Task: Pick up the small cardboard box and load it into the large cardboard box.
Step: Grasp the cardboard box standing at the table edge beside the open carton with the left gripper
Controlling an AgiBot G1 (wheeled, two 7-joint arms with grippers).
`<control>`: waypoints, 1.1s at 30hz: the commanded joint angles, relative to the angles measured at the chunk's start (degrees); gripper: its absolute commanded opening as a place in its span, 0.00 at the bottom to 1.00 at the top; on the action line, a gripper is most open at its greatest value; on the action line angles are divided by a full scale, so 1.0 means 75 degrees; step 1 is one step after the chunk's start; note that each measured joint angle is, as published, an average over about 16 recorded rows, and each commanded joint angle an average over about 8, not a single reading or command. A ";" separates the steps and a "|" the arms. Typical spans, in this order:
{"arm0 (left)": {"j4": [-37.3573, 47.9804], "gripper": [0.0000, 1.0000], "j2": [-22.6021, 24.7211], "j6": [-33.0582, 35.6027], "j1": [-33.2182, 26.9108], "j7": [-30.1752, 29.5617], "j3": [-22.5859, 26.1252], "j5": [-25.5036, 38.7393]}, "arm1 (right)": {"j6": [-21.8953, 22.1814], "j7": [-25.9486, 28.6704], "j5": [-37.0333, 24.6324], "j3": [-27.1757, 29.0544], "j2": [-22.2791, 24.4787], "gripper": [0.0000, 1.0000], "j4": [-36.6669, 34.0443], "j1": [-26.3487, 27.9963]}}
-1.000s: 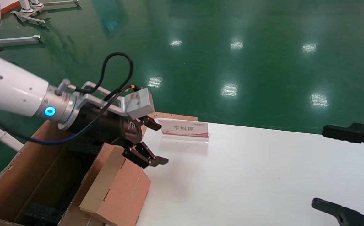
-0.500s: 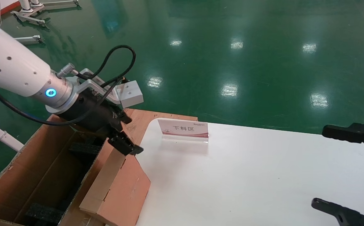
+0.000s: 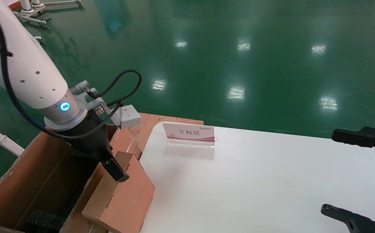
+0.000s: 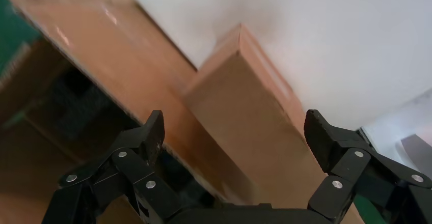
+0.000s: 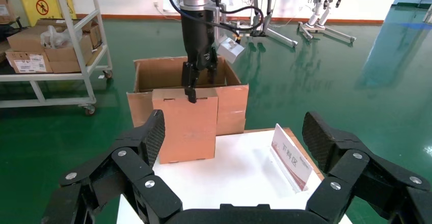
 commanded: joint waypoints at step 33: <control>-0.0011 1.00 0.0099 -0.0496 -0.0333 -0.0651 0.1836 -0.1219 | 0.0009 -0.0009 0.0010 -0.0015 0.0007 1.00 -0.0002 0.0002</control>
